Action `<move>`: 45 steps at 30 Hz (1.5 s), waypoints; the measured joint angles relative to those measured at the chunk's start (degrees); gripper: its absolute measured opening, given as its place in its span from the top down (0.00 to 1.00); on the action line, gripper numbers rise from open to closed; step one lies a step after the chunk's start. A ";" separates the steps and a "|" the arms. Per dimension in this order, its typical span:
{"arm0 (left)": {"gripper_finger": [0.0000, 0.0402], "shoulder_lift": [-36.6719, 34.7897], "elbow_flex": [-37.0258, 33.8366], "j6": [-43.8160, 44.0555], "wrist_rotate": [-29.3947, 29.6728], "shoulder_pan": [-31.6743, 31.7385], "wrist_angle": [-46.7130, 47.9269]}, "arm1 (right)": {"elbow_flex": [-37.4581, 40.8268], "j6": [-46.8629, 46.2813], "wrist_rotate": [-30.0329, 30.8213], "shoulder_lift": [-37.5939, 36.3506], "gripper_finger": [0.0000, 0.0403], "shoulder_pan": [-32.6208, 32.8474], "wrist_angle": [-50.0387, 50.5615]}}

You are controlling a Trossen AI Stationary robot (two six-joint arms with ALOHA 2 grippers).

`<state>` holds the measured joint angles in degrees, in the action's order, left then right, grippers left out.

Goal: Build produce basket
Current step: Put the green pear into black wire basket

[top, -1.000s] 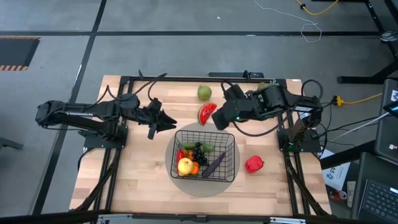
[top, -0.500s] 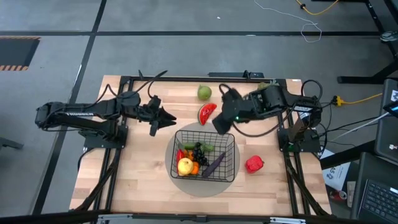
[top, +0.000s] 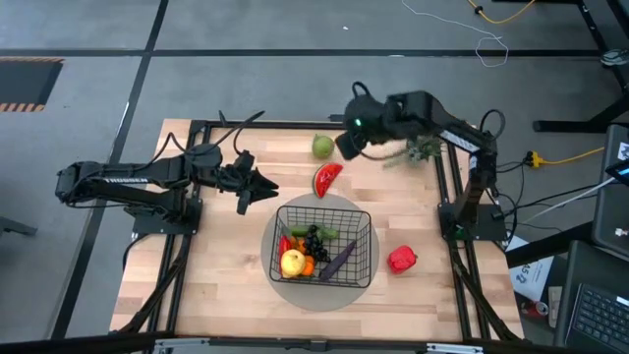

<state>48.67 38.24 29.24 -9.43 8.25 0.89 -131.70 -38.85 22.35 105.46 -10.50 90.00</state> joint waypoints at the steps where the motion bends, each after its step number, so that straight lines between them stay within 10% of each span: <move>1: 0.68 0.02 0.00 -0.30 0.00 0.00 0.11 | 1.46 0.78 -0.97 0.01 0.45 -1.83 -0.16; 12: 0.68 0.02 0.00 -3.11 5.42 1.53 0.96 | 32.46 9.10 -19.46 0.15 0.45 -15.19 -33.42; 21: 0.68 0.02 0.00 -3.04 5.42 5.86 1.32 | 48.39 -2.66 -15.95 0.83 0.45 -18.62 -65.88; 35: 0.68 0.02 0.00 -2.90 5.39 10.48 1.26 | 48.06 -1.60 -12.43 8.57 0.45 -18.67 -68.14; 45: 0.68 0.02 0.00 -2.87 5.35 11.19 1.24 | 48.05 2.50 -35.88 9.95 0.45 -17.20 -73.05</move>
<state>48.69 38.24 26.37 -4.08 19.44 2.13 -83.65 -36.34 -13.54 115.42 -27.71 16.94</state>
